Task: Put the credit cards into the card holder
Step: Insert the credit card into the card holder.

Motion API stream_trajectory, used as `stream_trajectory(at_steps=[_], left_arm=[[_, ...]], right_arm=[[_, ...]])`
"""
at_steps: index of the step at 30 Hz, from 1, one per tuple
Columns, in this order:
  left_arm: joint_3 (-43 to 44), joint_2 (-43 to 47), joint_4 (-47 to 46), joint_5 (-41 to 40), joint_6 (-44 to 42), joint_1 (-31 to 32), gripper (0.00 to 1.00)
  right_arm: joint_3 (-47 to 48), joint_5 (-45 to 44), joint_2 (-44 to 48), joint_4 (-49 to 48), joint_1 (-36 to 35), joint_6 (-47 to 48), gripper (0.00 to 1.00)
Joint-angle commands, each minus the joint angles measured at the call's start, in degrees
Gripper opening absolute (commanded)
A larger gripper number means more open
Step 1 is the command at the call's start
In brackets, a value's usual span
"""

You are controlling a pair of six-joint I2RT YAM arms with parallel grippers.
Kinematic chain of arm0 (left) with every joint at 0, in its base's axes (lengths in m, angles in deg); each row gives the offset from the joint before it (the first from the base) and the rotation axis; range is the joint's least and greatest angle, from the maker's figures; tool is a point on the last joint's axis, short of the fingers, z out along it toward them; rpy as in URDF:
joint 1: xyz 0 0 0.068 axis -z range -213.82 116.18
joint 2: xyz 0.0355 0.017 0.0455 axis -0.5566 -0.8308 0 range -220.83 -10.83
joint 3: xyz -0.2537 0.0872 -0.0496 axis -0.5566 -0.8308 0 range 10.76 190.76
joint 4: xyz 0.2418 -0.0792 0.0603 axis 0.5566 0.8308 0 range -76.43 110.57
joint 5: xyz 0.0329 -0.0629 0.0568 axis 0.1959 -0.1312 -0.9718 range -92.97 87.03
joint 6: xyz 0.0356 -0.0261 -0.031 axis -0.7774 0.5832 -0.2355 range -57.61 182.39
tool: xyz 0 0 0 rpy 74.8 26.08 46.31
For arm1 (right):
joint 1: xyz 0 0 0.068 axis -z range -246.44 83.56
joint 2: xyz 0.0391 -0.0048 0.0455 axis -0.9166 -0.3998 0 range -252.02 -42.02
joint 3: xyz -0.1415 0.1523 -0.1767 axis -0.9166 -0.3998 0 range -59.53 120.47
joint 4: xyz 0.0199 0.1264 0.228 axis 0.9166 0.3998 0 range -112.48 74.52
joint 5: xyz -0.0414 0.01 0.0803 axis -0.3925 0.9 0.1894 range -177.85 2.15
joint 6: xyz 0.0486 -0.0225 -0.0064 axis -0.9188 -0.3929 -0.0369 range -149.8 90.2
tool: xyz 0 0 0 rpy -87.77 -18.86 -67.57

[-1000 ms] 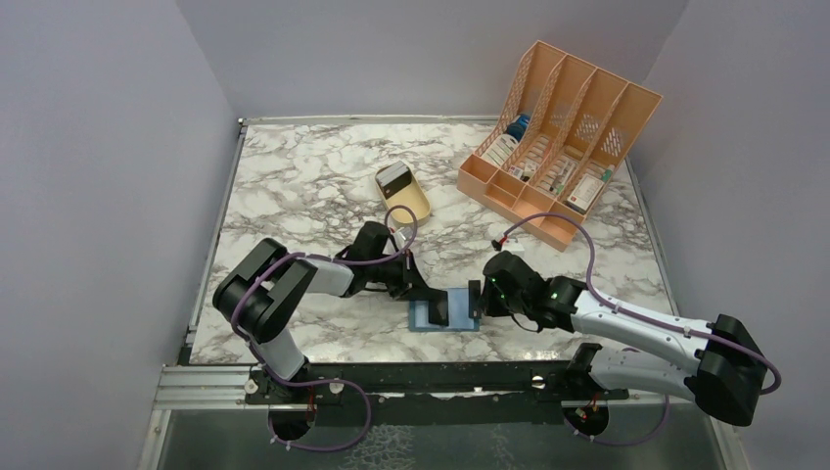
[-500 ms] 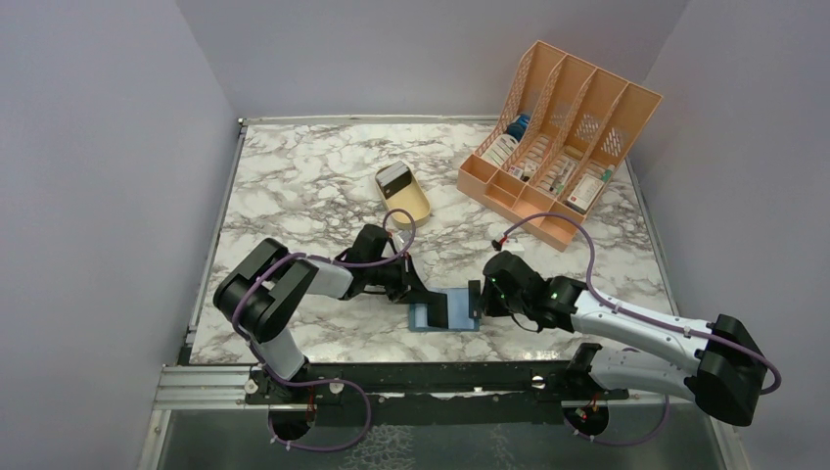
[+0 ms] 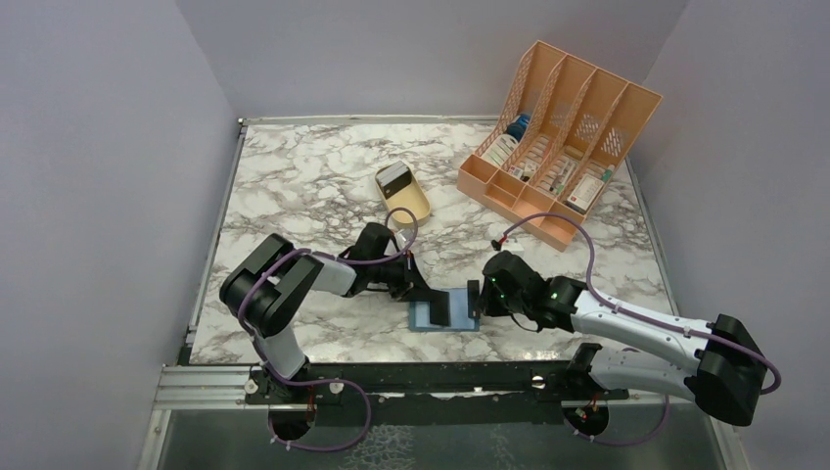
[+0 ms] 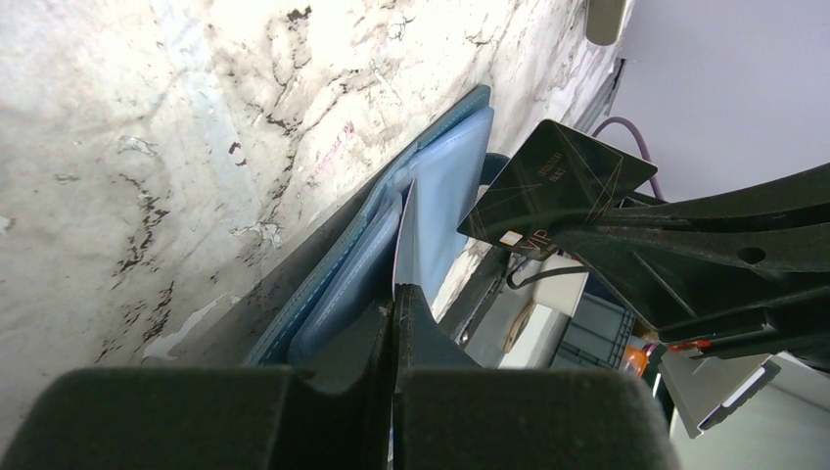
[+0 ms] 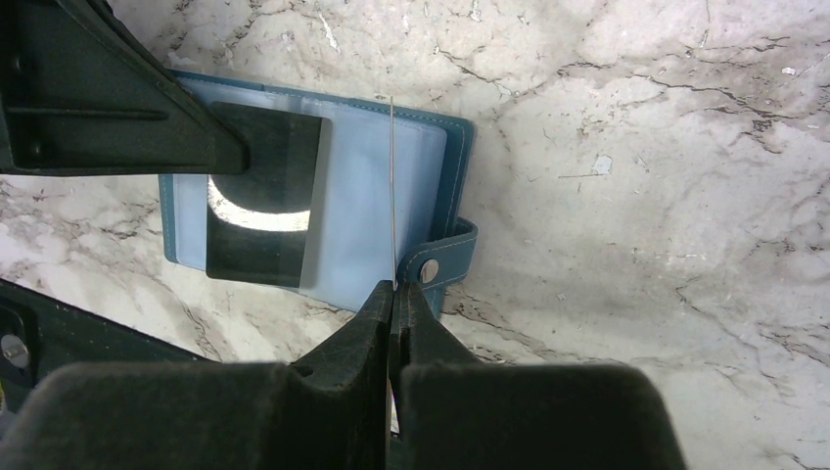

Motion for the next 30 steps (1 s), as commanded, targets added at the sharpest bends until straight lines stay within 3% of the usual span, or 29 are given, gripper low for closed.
stream_trajectory(at_steps=[1, 30], left_arm=[[1.18, -0.54, 0.07, -2.02, -0.44, 0.41, 0.0], [1.95, 0.05, 0.04, -6.97, -0.08, 2.55, 0.0]], right_arm=[[-0.36, 0.65, -0.23, -1.27, 0.22, -0.59, 0.01], [4.0, -8.2, -0.62, 9.12, 0.17, -3.07, 0.01]])
